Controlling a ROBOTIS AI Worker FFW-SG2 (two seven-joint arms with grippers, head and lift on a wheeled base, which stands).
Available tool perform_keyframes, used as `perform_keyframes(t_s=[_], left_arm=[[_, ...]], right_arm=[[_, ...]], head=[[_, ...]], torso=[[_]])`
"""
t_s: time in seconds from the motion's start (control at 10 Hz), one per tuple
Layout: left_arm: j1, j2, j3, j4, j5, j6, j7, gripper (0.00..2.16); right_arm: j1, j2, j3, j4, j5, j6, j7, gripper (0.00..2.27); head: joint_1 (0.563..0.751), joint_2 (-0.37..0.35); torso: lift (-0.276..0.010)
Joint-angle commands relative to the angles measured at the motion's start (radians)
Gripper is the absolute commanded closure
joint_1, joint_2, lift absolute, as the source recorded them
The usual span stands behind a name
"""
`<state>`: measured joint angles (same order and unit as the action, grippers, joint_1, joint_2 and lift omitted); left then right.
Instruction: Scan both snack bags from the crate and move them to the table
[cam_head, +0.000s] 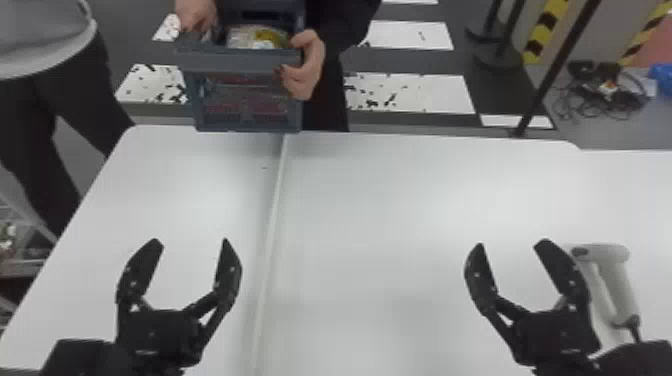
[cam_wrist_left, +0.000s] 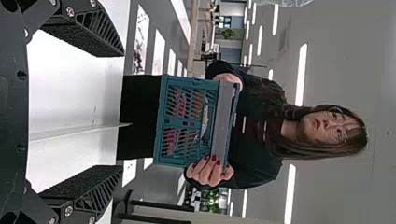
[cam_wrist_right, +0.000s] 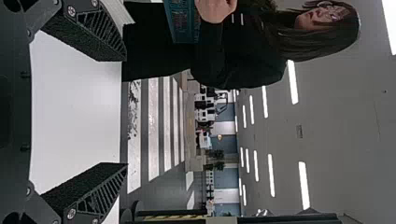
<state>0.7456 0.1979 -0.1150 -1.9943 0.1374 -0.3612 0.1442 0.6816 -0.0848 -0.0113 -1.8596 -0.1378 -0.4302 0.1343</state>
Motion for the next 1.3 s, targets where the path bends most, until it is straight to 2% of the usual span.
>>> perform_keyframes(t_s=[0.0,1.2], left_arm=[[-0.002,0.000,0.000,0.000,-0.001,0.002,0.000,0.15],[-0.003,-0.002,0.005,0.002,0.018,0.005,-0.009,0.14]], right_arm=[[0.001,0.000,-0.001,-0.001,0.000,0.000,-0.004,0.13],[0.000,0.000,-0.001,-0.004,0.000,0.003,-0.010,0.13]], head=[[0.695,-0.012],[0.695,-0.015]], torso=[[-0.087],[-0.087]])
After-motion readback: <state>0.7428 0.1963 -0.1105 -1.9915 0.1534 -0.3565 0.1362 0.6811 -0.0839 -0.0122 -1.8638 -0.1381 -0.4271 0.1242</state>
